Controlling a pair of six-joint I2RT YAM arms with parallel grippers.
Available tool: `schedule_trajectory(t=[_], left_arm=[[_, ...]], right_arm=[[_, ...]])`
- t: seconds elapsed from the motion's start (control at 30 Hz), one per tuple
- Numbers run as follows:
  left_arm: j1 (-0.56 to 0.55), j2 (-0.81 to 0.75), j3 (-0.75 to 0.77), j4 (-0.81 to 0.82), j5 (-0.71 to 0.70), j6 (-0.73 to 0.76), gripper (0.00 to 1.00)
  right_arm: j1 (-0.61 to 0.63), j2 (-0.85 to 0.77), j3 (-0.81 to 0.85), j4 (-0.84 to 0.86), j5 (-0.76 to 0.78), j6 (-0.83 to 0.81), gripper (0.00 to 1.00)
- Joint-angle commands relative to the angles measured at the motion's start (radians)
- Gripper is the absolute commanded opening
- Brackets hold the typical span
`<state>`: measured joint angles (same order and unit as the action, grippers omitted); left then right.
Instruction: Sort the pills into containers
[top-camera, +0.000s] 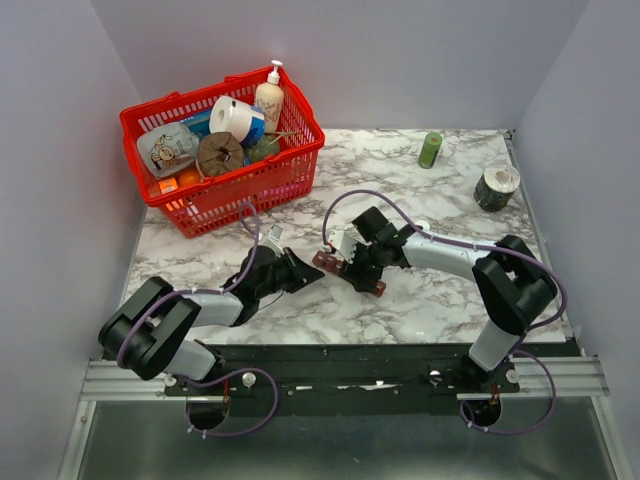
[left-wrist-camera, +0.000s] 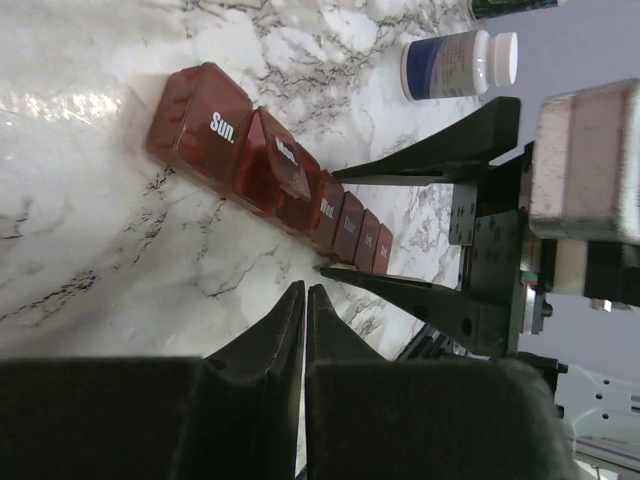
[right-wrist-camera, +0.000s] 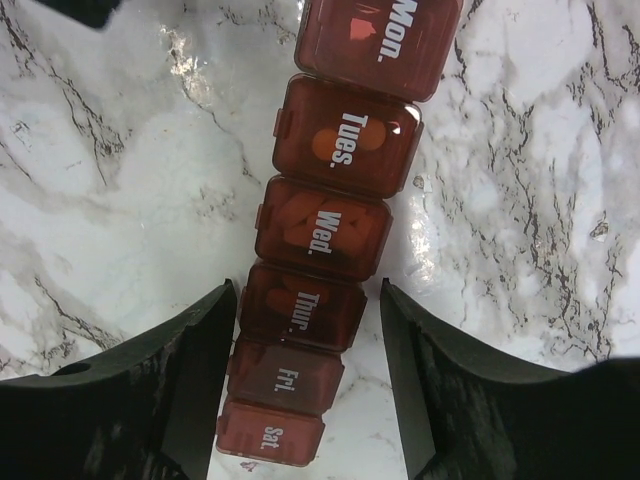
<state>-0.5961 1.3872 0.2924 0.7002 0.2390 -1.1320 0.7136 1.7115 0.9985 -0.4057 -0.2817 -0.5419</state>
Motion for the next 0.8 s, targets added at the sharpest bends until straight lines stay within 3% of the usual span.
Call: schedule_trajectory(t=[0.0,0.43,0.77], left_arm=[[-0.033,0.090,0.045,0.064,0.006,-0.060,0.09],[-0.036,0.219,0.162,0.068,-0.020,-0.031,0.09],[-0.036,0.240,0.227,-0.057,-0.084,0.020,0.08]], right_arm=[[0.007,0.014,0.011,-0.001,0.006,0.010,0.67],[0.018,0.020,0.011,-0.018,-0.007,-0.004,0.61],[0.027,0.016,0.014,-0.022,-0.020,-0.013,0.59]])
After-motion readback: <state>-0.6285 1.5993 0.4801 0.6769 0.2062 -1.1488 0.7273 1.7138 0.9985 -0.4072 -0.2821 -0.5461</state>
